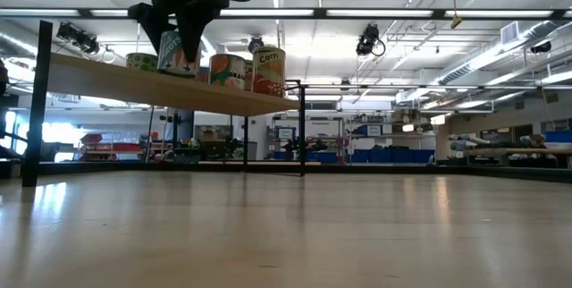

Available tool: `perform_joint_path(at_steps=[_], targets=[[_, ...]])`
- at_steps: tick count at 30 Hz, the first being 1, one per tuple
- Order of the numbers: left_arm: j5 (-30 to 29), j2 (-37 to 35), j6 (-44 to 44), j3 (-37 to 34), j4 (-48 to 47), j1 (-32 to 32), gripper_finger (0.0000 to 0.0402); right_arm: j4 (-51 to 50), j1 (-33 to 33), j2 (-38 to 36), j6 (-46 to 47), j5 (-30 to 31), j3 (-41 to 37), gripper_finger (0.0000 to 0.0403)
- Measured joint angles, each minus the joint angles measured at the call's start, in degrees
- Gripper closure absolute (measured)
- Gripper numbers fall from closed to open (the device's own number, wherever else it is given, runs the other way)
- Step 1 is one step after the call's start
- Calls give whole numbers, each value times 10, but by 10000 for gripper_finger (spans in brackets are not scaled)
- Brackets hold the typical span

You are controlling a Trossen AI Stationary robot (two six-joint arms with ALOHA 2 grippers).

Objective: Pick and place cans onto a shelf
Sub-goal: Put the canned carrots on the shelf

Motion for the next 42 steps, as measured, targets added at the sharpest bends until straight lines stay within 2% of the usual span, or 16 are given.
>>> perform_joint_path(at_steps=[2,7,10,14,19,25,28,31,35,38,42], targets=[[0,0,-3,0,-1,0,113,0,0,0,2,0,0,55],[-2,0,-3,0,-5,4,49,0,0,0,2,-10,0,55],[-3,0,-3,0,-5,4,29,0,0,0,2,-15,0,55],[-2,0,-5,12,-5,3,26,0,0,0,-8,-16,0,55],[-7,0,-5,67,-5,4,25,0,-2,0,-13,-31,0,55],[-80,0,-5,125,-7,4,25,-1,-8,-1,-13,-54,0,55],[-71,0,-5,127,13,7,28,-1,-9,-3,-13,-56,0,55],[-34,0,-14,116,22,3,51,-3,-9,-5,-13,-56,0,55],[-23,0,-30,114,12,-2,113,-4,-11,-5,-13,-55,0,55],[10,0,-33,114,12,-1,179,-4,-15,-5,-13,-55,0,55],[10,27,-30,113,2,-9,281,-4,-20,-5,-13,-55,0,55]])
